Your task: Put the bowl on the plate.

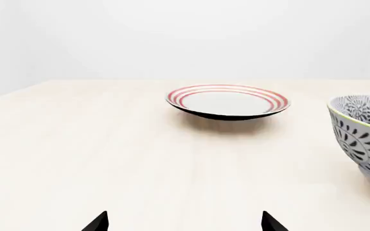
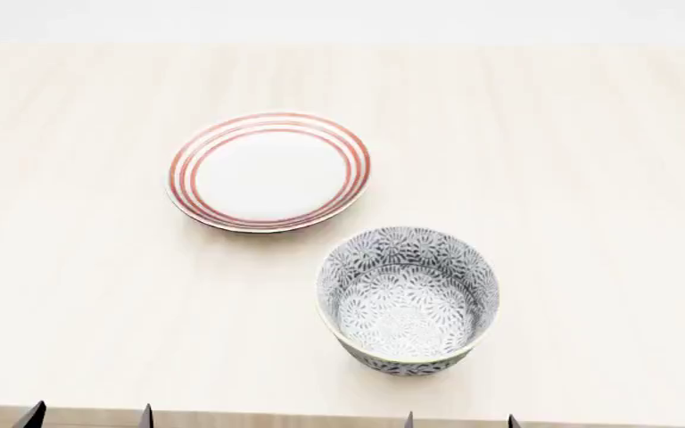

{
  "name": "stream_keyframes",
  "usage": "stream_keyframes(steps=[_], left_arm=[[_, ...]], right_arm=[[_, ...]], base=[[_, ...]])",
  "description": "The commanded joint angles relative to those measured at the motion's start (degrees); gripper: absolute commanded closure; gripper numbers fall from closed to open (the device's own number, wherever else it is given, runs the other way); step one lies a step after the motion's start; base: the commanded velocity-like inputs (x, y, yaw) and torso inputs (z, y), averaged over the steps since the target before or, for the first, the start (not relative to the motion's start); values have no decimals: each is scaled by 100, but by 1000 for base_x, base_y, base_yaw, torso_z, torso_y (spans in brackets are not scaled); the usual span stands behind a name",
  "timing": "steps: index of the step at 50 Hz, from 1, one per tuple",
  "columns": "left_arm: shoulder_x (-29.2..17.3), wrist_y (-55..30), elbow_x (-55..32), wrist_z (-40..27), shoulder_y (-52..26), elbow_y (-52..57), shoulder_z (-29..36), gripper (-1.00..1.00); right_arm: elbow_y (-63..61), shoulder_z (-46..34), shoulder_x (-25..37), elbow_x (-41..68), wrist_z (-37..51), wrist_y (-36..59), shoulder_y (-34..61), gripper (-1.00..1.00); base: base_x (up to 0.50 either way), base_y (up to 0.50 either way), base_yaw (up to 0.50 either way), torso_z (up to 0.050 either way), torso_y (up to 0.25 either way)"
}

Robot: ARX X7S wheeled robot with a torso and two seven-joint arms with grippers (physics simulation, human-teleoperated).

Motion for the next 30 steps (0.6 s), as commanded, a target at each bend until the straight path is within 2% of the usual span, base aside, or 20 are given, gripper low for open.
stream_keyframes(steps=[1,5,9,12,15,16,19,24,30], left_arm=[[-96,-68,-93,-92,-8,107,107,-100],[-225,-92,-24,-262,-26,380,198,-100],[-342,-745,-298,-461,216,1624,-133,-100],[-365,-898,-415,-635,434,2204,-338,-100],[-409,-956,-948,-657,991,3273,-739,-100],[-419,-984,-1418,-652,1301,3753,-1077,-100],[-407,-797,-1817,-791,1769,4328,-1627,-100],[-528,-819,-1915,-992,1779,4496,-1939,-100],[-590,-604,-1787,-979,1758,4415,-1898,-100]], right_arm=[[-107,-109,101,27,143,-137,-29,-100],[-577,-67,217,541,59,-20,-165,-100],[-1856,87,381,791,170,422,-564,-100],[-2666,220,509,794,279,489,-994,-100],[-3540,642,566,1255,343,391,-1608,-100],[-3935,903,526,1526,361,124,-1990,-100],[-4333,1320,396,1867,377,-522,-2698,-100],[-4443,1531,272,1865,443,-1221,-3024,-100],[-4180,1584,299,1439,794,-1186,-2736,-100]], base=[[0,0,0,0,0],[0,0,0,0,0],[0,0,0,0,0],[0,0,0,0,0],[0,0,0,0,0],[0,0,0,0,0],[0,0,0,0,0],[37,0,0,0,0],[486,0,0,0,0]])
